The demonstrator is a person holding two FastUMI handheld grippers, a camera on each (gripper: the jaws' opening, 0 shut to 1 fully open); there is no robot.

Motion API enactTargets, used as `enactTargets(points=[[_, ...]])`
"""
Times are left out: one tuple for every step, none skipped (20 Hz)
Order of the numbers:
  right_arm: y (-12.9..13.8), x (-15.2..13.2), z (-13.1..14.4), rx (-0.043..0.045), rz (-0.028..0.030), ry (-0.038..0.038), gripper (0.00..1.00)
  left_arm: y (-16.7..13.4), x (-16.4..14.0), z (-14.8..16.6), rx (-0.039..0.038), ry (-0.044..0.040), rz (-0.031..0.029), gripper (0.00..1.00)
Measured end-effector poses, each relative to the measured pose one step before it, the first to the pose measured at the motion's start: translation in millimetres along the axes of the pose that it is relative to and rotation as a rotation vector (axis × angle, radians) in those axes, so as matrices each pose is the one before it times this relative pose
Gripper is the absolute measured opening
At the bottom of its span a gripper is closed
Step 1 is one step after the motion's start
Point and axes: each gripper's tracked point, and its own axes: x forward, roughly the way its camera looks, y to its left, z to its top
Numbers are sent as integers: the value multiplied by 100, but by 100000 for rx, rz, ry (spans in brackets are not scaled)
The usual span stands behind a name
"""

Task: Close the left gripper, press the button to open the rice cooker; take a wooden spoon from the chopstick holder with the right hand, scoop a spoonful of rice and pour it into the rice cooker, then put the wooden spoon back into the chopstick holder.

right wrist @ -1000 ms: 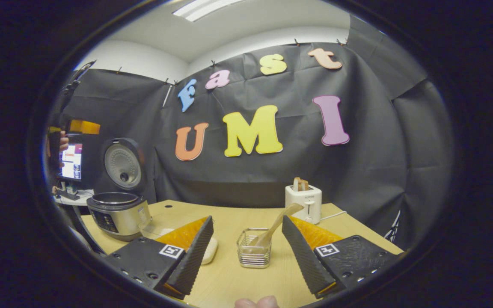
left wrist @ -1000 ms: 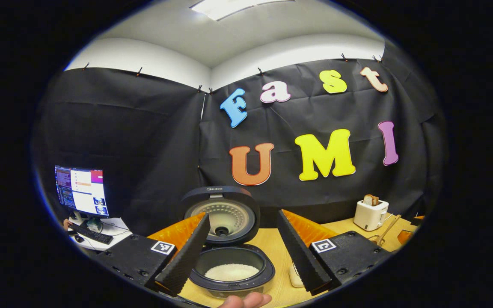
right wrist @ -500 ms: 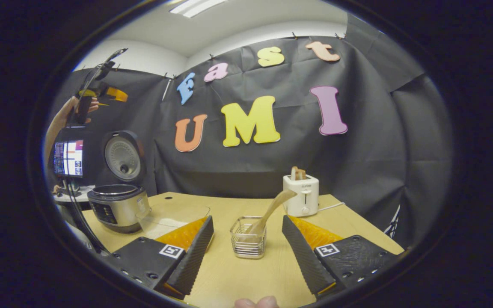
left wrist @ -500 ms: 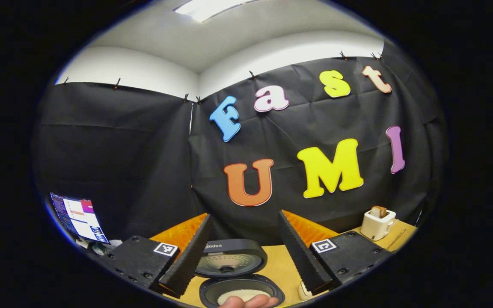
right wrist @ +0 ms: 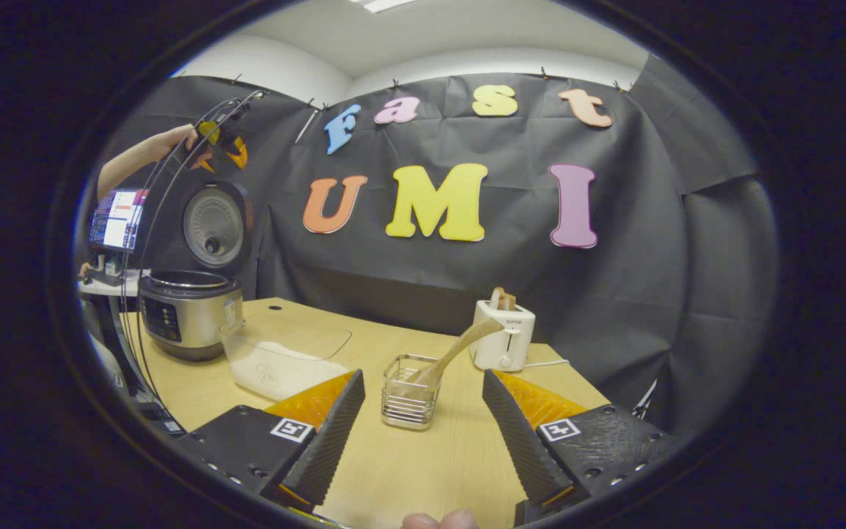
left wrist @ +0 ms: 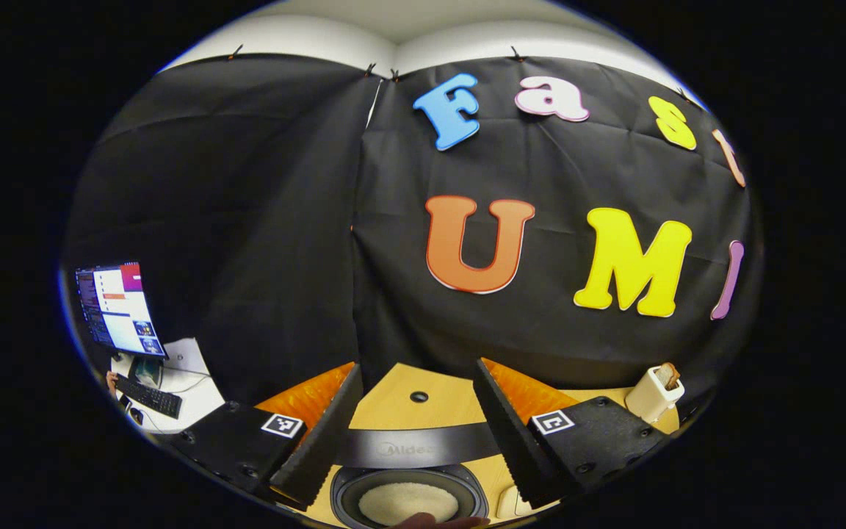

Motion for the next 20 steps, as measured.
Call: enactTargets(points=[[150, -99, 13, 1258, 587, -384, 95, 203, 197, -581, 132, 2566, 551, 96], [4, -57, -59, 1101, -102, -323, 95, -413, 697, -813, 1106, 1787, 226, 96], [-143, -57, 45, 913, -564, -254, 96, 163, 92, -232, 1845, 676, 1173, 97], [-61, -150, -50, 821, -276, -149, 95, 77, -110, -226, 2023, 4, 348, 96], [27, 7, 130, 1019, 188, -136, 95, -212, -107, -303, 725, 381, -463, 97], [126, -5, 196, 1284, 461, -249, 95, -296, -168, -134, 504, 488, -1003, 97], [208, -88, 235, 1425, 876, -478, 96, -40, -191, -94, 216, 400, 286, 96], [-51, -163, 221, 1151, 220, -711, 95, 86, -191, -148, 449, 89, -63, 96], [-81, -115, 234, 628, -36, -830, 95, -2, -172, -307, -106, 444, 71, 96], [-51, -246, -9, 406, -234, -708, 95, 5, -310, -443, -196, 495, 224, 96], [-13, -202, 36, 838, 21, -460, 96, -106, -337, 24, 1117, -1656, 96, 97], [32, -90, 60, 1427, 514, -344, 96, -129, -410, -334, 460, -839, 160, 97], [301, 5, 121, 1941, 963, -140, 95, -104, -642, -519, 771, -1129, -71, 97], [229, -27, 44, 1874, 890, -147, 95, -10, -578, -451, 270, -1591, -224, 97], [231, -48, -39, 1652, 635, -16, 96, -258, -839, -755, -208, -449, -225, 97], [292, -155, -19, 777, 755, -87, 95, -278, -1075, -814, -287, -1117, -294, 97], [273, -122, -5, -117, 452, -34, 96, -180, -941, -972, 108, -264, -404, 97], [121, -126, 54, -454, 17, -362, 96, -220, -1149, -1213, -159, -960, -435, 97], [241, -37, 226, -19, 348, -600, 96, -256, -851, -1129, -16, -435, -677, 97], [360, -91, 141, 376, 812, -622, 95, -297, -860, -1338, -719, -178, -477, 96]])
